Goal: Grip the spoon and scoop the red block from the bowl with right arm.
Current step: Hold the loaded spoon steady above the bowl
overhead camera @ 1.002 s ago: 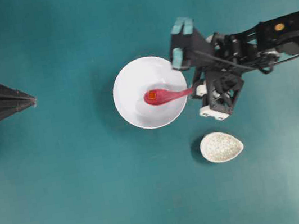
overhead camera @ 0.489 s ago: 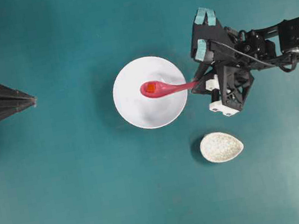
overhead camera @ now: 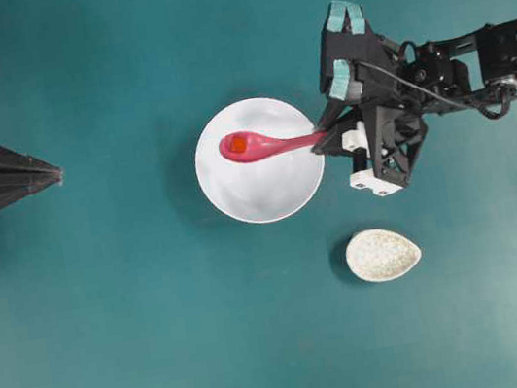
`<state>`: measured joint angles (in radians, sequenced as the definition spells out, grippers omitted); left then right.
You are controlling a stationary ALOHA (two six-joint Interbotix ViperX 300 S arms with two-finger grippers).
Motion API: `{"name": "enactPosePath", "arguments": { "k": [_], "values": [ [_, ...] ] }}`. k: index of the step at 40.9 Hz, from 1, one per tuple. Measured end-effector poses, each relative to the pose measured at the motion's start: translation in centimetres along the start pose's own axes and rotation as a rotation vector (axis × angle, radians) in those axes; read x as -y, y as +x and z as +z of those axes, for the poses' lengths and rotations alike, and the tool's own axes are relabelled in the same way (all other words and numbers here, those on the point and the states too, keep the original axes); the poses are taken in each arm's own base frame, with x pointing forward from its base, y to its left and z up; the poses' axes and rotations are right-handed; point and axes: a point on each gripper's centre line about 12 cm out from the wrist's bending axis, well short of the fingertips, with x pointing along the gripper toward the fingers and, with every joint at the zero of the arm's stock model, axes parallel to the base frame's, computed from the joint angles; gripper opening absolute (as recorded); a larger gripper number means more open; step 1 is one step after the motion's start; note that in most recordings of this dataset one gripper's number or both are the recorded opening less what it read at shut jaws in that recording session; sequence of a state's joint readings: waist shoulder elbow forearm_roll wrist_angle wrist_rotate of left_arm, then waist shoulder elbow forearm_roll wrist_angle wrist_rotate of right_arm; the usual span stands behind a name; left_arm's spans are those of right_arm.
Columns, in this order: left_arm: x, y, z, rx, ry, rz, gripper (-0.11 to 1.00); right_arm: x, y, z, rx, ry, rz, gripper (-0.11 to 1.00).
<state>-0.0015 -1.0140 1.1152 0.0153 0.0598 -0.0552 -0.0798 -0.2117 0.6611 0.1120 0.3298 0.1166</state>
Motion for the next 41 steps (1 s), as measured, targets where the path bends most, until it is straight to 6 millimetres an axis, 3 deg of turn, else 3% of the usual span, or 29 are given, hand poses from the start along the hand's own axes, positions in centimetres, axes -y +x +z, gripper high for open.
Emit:
{"name": "enactPosePath", "arguments": {
  "k": [22,41],
  "values": [
    [0.0,0.0,0.0,0.003,0.003,0.000,0.01,-0.3,-2.9,1.3,0.075,-0.026,0.006,0.25],
    [0.0,0.0,0.0,0.003,0.003,0.000,0.01,-0.3,-3.0,1.4,0.078,-0.028,0.006,0.25]
  ]
}}
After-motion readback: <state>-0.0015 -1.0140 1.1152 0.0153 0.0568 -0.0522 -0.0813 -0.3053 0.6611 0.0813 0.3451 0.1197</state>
